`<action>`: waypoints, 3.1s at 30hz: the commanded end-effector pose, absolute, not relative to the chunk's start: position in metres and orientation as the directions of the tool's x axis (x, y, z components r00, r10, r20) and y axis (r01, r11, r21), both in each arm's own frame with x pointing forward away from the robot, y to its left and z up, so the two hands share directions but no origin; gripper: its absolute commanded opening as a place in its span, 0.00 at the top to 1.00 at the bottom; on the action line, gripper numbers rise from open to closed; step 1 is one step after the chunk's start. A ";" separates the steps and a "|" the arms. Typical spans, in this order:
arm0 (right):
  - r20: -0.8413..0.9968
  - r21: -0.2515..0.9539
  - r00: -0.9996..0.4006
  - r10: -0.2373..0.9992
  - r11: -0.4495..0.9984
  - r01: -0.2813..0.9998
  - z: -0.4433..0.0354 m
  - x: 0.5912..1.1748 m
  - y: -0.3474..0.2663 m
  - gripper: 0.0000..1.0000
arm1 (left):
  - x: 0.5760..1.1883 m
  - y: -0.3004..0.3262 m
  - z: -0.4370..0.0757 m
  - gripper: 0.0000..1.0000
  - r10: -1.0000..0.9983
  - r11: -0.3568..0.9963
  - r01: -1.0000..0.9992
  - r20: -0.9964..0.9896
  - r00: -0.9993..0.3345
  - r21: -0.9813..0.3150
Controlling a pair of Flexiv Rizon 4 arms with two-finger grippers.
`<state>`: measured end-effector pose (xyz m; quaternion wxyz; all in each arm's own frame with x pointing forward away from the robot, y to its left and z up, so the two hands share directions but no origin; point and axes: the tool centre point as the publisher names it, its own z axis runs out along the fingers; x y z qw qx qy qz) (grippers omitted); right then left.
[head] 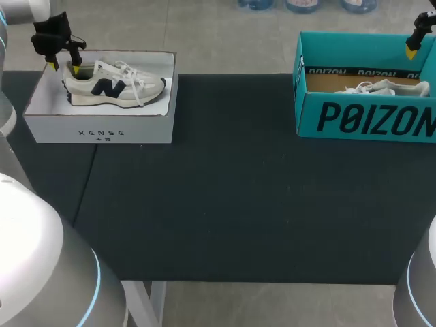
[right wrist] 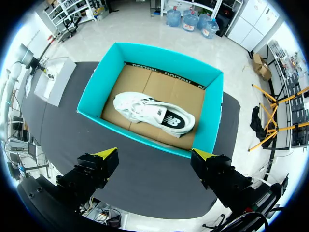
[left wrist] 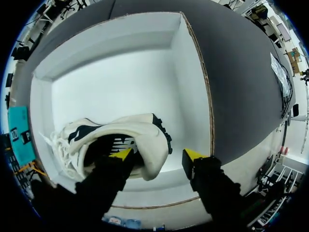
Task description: Take the shoe out of the shoebox, open the shoe tongue, remove and reinsert the insole, then place the shoe into the shoebox
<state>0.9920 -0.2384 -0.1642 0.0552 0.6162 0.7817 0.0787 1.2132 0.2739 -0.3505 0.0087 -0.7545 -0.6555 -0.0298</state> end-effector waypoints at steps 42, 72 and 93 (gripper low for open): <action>0.012 0.193 -0.235 0.972 0.229 0.954 -0.165 0.991 -0.239 0.00 | 1.206 0.288 -0.366 1.00 0.993 -0.112 0.993 -0.043 0.111 -0.031; 0.012 0.193 -0.235 0.972 0.229 0.954 -0.165 0.991 -0.239 0.00 | 1.068 0.212 -0.211 1.00 0.990 -0.009 0.977 0.138 -0.021 0.214; 0.012 0.193 -0.235 0.972 0.229 0.954 -0.165 0.991 -0.239 0.00 | 1.040 0.181 -0.191 1.00 0.984 -0.019 0.971 0.178 -0.024 0.237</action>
